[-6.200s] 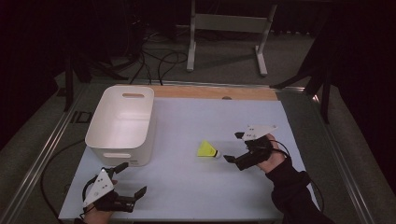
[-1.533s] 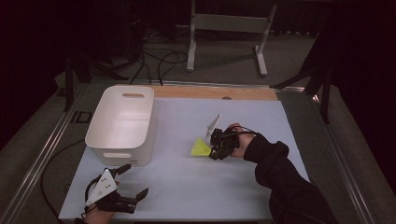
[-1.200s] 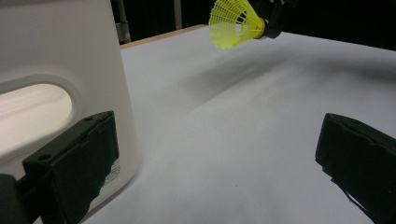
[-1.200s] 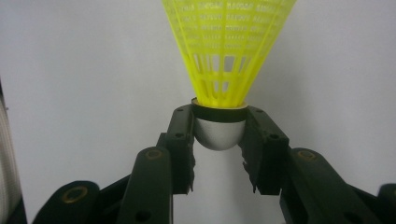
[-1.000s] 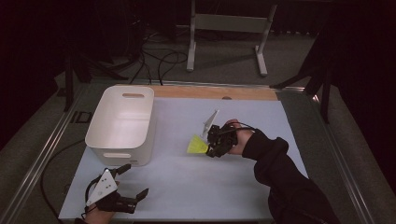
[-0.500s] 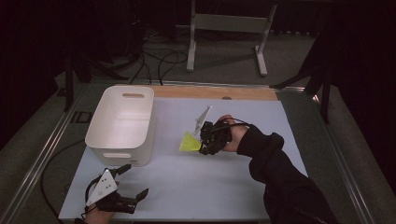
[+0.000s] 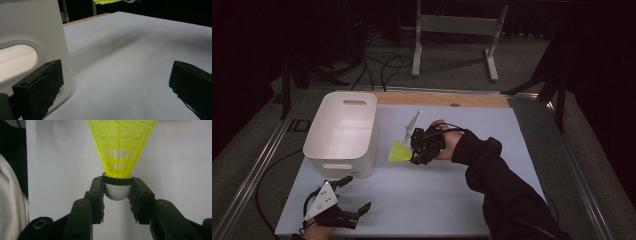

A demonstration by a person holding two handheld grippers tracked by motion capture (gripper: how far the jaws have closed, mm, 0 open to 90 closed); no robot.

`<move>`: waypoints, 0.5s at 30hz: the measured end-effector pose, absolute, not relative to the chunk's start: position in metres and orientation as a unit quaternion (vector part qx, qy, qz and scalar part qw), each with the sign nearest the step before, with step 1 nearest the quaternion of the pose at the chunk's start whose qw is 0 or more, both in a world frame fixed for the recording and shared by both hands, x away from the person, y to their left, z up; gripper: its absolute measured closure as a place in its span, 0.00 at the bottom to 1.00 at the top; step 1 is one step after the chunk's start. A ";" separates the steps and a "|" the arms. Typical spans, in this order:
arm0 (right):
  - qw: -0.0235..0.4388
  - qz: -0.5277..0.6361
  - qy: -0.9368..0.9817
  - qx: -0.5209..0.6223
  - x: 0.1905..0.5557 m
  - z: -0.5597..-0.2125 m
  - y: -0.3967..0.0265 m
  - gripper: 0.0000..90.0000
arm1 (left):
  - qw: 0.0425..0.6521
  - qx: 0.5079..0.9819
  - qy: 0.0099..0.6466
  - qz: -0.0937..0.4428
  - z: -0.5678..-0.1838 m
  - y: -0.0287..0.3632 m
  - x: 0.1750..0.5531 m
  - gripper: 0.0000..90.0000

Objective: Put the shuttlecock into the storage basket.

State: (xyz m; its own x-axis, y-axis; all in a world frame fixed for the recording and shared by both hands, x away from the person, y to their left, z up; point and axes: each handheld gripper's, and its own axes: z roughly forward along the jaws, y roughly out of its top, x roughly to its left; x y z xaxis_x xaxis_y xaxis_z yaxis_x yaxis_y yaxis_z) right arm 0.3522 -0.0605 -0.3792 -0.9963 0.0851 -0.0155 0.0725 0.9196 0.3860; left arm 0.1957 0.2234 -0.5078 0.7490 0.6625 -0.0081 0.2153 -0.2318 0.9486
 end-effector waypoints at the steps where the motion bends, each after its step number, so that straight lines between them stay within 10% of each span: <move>1: 0.016 0.196 0.980 0.040 0.352 -0.379 -0.060 0.73 | 0.548 0.758 0.289 0.204 -0.508 0.223 0.196 0.00; 15: 0.012 0.200 0.979 0.023 0.355 -0.363 -0.028 0.73 | 0.549 0.758 0.288 0.203 -0.508 0.224 0.195 0.00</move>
